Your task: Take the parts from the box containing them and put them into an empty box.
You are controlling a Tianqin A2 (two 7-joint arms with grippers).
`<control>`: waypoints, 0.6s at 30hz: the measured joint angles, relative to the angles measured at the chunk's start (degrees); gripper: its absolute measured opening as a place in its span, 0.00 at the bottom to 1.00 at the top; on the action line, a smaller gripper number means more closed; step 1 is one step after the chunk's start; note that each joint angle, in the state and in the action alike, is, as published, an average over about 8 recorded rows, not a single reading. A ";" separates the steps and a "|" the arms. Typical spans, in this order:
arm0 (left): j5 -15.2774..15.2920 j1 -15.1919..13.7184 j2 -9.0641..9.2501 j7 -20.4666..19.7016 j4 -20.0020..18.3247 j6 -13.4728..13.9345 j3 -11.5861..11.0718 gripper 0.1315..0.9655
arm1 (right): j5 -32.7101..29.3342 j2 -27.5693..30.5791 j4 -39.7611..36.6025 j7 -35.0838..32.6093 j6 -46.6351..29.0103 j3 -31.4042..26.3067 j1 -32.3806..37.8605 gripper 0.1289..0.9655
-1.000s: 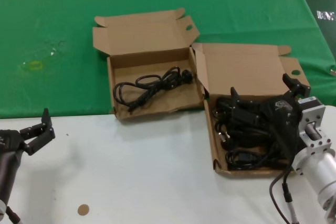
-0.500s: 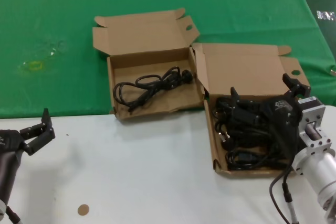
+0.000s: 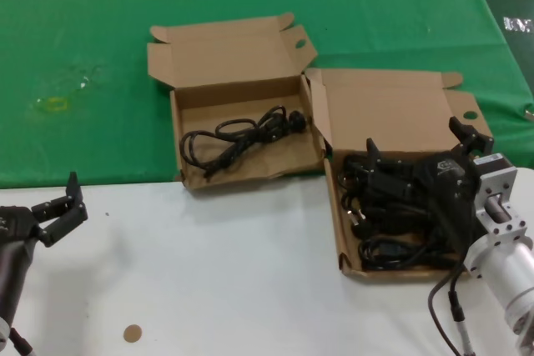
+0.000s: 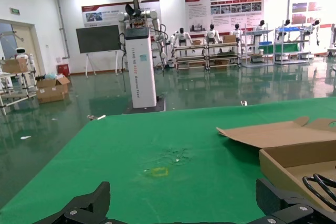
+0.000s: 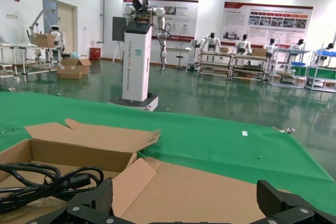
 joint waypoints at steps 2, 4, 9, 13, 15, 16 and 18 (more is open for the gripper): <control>0.00 0.00 0.00 0.00 0.00 0.00 0.00 1.00 | 0.00 0.00 0.00 0.00 0.00 0.00 0.00 1.00; 0.00 0.00 0.00 0.00 0.00 0.00 0.00 1.00 | 0.00 0.00 0.00 0.00 0.00 0.00 0.00 1.00; 0.00 0.00 0.00 0.00 0.00 0.00 0.00 1.00 | 0.00 0.00 0.00 0.00 0.00 0.00 0.00 1.00; 0.00 0.00 0.00 0.00 0.00 0.00 0.00 1.00 | 0.00 0.00 0.00 0.00 0.00 0.00 0.00 1.00; 0.00 0.00 0.00 0.00 0.00 0.00 0.00 1.00 | 0.00 0.00 0.00 0.00 0.00 0.00 0.00 1.00; 0.00 0.00 0.00 0.00 0.00 0.00 0.00 1.00 | 0.00 0.00 0.00 0.00 0.00 0.00 0.00 1.00; 0.00 0.00 0.00 0.00 0.00 0.00 0.00 1.00 | 0.00 0.00 0.00 0.00 0.00 0.00 0.00 1.00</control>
